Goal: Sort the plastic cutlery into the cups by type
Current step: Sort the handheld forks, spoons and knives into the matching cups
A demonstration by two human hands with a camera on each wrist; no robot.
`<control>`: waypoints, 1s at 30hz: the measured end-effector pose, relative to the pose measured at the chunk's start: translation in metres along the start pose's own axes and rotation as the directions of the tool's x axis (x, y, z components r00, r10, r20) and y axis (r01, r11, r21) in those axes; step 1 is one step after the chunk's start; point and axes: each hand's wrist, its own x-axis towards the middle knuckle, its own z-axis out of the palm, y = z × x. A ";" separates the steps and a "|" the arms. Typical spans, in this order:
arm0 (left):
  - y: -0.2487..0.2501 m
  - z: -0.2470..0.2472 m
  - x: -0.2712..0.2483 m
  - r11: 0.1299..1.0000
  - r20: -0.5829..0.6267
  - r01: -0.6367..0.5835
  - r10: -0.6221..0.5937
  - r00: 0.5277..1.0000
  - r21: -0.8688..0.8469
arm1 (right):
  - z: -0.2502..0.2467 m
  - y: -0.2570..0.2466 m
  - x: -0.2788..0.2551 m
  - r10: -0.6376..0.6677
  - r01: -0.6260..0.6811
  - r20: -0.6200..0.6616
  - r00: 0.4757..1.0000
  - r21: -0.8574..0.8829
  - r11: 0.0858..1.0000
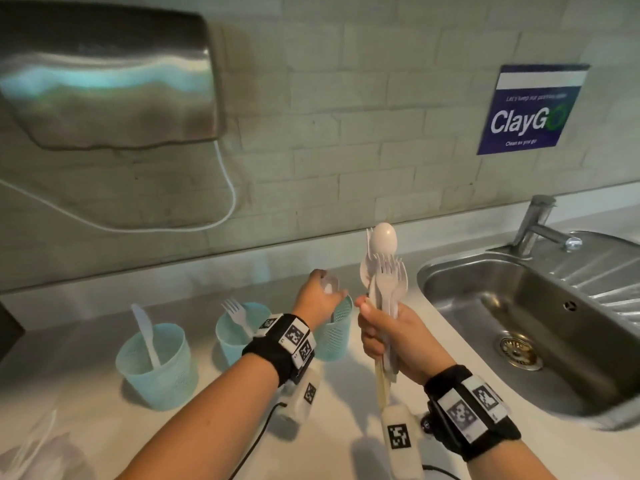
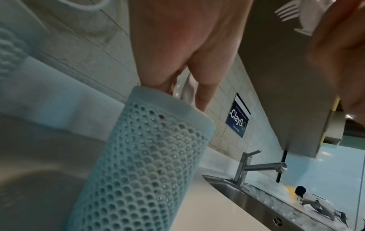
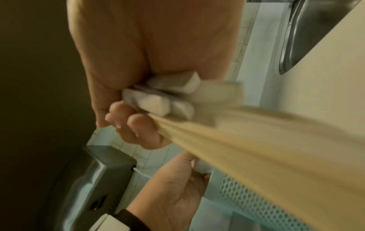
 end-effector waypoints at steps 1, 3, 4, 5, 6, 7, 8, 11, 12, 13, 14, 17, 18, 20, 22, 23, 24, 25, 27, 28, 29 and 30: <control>0.002 0.000 -0.001 1.000 0.001 0.000 0.000 1.000 -0.006 | 0.000 0.001 0.001 0.004 -0.004 0.001 1.000 0.026 1.000; 0.005 -0.003 -0.004 0.999 -0.036 -0.033 0.033 0.999 -0.017 | 0.001 0.004 0.004 0.007 -0.008 0.013 1.000 0.070 0.998; 0.008 -0.007 -0.006 0.997 -0.080 -0.077 0.075 0.994 -0.025 | 0.002 0.006 0.006 0.011 -0.013 0.019 1.000 0.087 0.996; 0.009 -0.011 -0.009 0.990 -0.131 -0.135 0.128 0.983 -0.046 | 0.004 0.007 0.008 0.019 -0.022 0.024 1.000 0.101 0.995; 0.013 -0.015 -0.014 0.976 -0.181 -0.207 0.191 0.965 -0.073 | 0.005 0.009 0.010 0.030 -0.033 0.028 0.999 0.111 0.993; 0.016 -0.019 -0.019 0.961 -0.219 -0.261 0.236 0.947 -0.095 | 0.007 0.011 0.012 0.040 -0.044 0.034 0.999 0.115 0.992; 0.020 -0.024 -0.026 0.949 -0.248 -0.294 0.259 0.933 -0.116 | 0.009 0.013 0.014 0.050 -0.055 0.041 0.998 0.118 0.991; 0.028 -0.035 -0.036 0.933 -0.230 -0.265 0.210 0.950 -0.244 | 0.016 0.019 0.018 0.074 -0.083 0.081 0.994 0.115 0.990; 0.031 -0.039 -0.040 0.918 -0.164 -0.231 0.186 0.969 -0.322 | 0.019 0.021 0.020 0.084 -0.094 0.097 0.992 0.110 0.989; 0.034 -0.042 -0.043 0.903 -0.099 -0.197 0.172 0.980 -0.381 | 0.023 0.023 0.021 0.096 -0.107 0.111 0.989 0.104 0.989; 0.037 -0.046 -0.047 0.894 -0.053 -0.173 0.166 0.985 -0.414 | 0.026 0.025 0.022 0.108 -0.120 0.122 0.987 0.099 0.988; 0.039 -0.056 -0.053 0.888 -0.094 -0.212 0.190 0.977 -0.409 | 0.034 0.030 0.025 0.128 -0.142 0.146 0.981 0.087 0.986; 0.039 -0.059 -0.054 0.886 -0.126 -0.226 0.190 0.974 -0.406 | 0.036 0.032 0.026 0.126 -0.142 0.157 0.979 0.089 0.986; 0.036 -0.067 -0.054 0.881 -0.182 -0.235 0.173 0.968 -0.411 | 0.040 0.035 0.027 0.125 -0.142 0.179 0.976 0.086 0.986; 0.036 -0.075 -0.056 0.871 -0.264 -0.246 0.141 0.954 -0.426 | 0.042 0.037 0.027 0.130 -0.144 0.182 0.975 0.069 0.987; 0.038 -0.082 -0.058 0.860 -0.325 -0.265 0.125 0.938 -0.436 | 0.045 0.039 0.028 0.135 -0.147 0.182 0.974 0.056 0.988; 0.041 -0.088 -0.059 0.840 -0.380 -0.293 0.113 0.918 -0.457 | 0.045 0.039 0.029 0.137 -0.147 0.179 0.974 0.044 0.988; 0.045 -0.095 -0.061 0.813 -0.437 -0.332 0.107 0.893 -0.479 | 0.047 0.040 0.029 0.139 -0.147 0.177 0.974 0.030 0.989; 0.052 -0.111 -0.066 0.762 -0.533 -0.415 0.109 0.839 -0.497 | 0.050 0.042 0.031 0.137 -0.137 0.176 0.975 -0.012 0.991; 0.056 -0.117 -0.069 0.741 -0.562 -0.444 0.111 0.820 -0.503 | 0.052 0.043 0.032 0.129 -0.123 0.171 0.977 -0.044 0.991; 0.057 -0.122 -0.072 0.735 -0.581 -0.463 0.116 0.806 -0.495 | 0.055 0.044 0.034 0.113 -0.102 0.162 0.980 -0.077 0.992; 0.058 -0.124 -0.076 0.749 -0.585 -0.466 0.130 0.800 -0.471 | 0.057 0.046 0.035 0.095 -0.079 0.148 0.984 -0.107 0.991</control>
